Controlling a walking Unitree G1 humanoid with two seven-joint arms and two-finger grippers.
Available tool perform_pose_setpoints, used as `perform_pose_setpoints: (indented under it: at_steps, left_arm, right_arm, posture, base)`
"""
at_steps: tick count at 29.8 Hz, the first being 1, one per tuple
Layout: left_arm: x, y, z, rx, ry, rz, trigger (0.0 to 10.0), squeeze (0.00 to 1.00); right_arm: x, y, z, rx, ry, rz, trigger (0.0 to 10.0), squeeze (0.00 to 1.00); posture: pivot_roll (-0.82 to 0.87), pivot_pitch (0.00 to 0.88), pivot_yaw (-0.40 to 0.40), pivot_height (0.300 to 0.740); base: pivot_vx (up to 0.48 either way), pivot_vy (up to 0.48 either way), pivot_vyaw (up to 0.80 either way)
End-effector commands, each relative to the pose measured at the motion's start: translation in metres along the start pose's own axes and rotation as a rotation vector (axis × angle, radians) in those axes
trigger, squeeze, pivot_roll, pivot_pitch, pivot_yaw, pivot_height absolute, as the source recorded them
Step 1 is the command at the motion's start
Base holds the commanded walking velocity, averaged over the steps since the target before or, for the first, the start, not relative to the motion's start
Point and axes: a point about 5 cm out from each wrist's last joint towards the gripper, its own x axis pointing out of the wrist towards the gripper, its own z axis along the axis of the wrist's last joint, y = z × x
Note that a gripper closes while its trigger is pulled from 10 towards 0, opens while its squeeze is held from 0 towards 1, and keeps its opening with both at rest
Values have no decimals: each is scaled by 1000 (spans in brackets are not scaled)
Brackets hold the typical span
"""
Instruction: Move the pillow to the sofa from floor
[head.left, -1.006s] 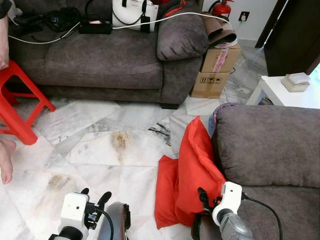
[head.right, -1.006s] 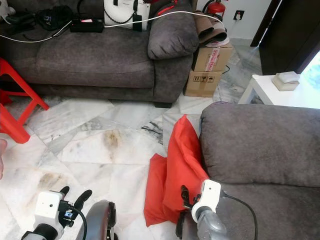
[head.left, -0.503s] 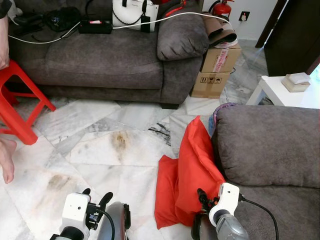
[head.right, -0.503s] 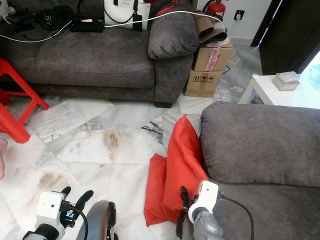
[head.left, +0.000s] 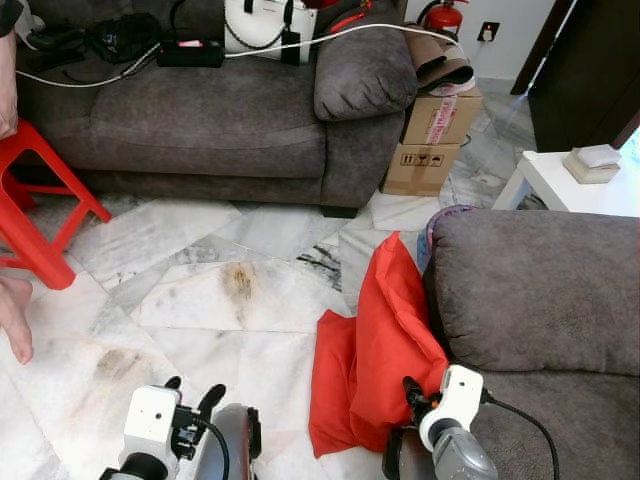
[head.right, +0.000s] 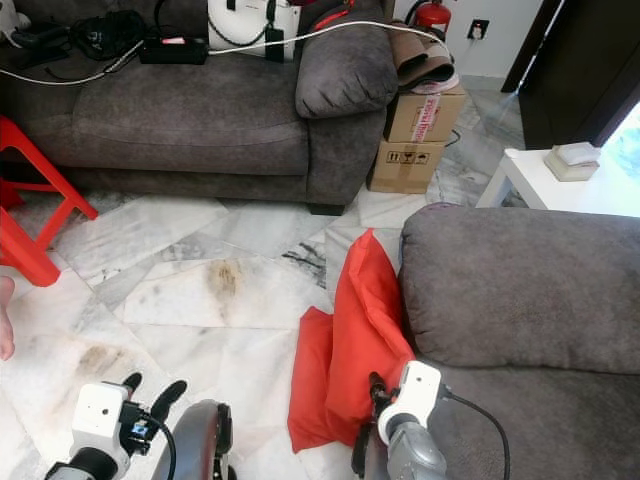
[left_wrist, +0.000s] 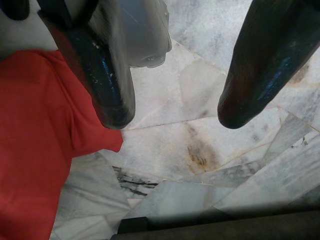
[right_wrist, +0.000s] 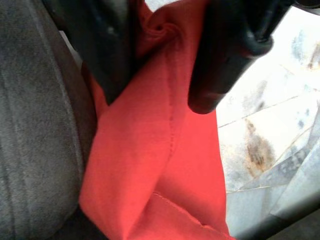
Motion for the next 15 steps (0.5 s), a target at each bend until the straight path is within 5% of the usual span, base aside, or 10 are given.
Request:
perform_pose_setpoints:
  at_steps: [1,15]
  left_arm:
    - [-3,-1,-1,5,15,-2,10000,0]
    - [-1,-1,-1,3,12,-3,10000,0]
  right_arm:
    - [-2,-3,-7,-17,23,-16,0,0]
    - [-2,-3,-6,-12,13,-15,0,0]
  posture:
    - [264,213,-17,585]
    - [265,208,-20,585]
  base:
    - [0,0,0]
    - [0,0,0]
